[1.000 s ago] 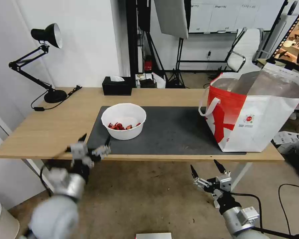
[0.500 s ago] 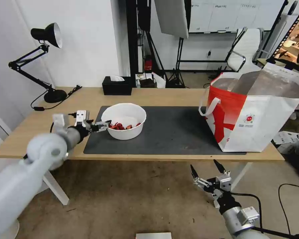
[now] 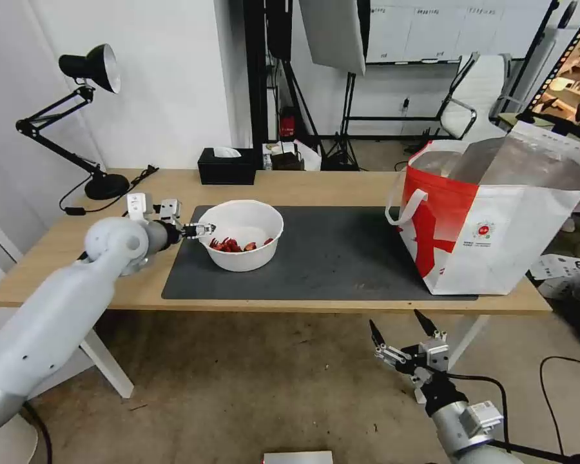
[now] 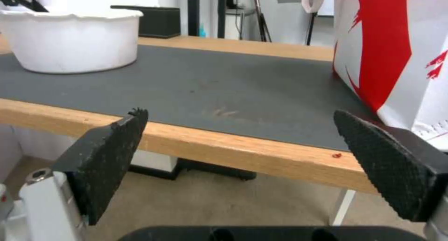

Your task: Pick up the trash from the table and place it into the takeout bag.

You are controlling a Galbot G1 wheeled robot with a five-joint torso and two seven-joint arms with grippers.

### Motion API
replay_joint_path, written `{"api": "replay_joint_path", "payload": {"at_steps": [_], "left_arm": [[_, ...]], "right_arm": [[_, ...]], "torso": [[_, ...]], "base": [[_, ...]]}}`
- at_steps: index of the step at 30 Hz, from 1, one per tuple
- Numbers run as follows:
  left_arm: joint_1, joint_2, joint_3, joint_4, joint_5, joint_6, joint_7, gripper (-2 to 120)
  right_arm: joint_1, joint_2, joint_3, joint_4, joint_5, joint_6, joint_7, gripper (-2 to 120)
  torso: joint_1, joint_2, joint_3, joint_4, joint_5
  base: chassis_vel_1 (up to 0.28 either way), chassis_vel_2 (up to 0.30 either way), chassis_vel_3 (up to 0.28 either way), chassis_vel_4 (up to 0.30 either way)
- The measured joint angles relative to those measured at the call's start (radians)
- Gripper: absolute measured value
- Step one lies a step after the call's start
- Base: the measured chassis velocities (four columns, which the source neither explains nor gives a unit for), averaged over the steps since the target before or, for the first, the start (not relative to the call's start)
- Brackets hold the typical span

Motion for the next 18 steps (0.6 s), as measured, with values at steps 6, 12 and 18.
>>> {"api": "replay_joint_path", "payload": {"at_steps": [6,12,18], "left_arm": [[-0.012,-0.003,0.025,0.016,-0.028,-0.001,-0.037,83],[-0.006,-0.011,0.031,0.019,-0.034,-0.003,-0.052,64],[-0.013,-0.027,0.034,0.025,-0.056,-0.006,-0.1,38]], "right_arm": [[0.0,0.0,0.0,0.0,0.0,0.0,0.0,100],[0.0,0.0,0.0,0.0,0.0,0.0,0.0,100],[0.0,0.0,0.0,0.0,0.0,0.0,0.0,100]], "torso": [[0.0,0.0,0.0,0.0001,0.0],[0.0,0.0,0.0,0.0001,-0.0001],[0.0,0.0,0.0,0.0001,-0.0001]], "base": [[0.0,0.0,0.0,0.0],[0.0,0.0,0.0,0.0],[0.0,0.0,0.0,0.0]]}}
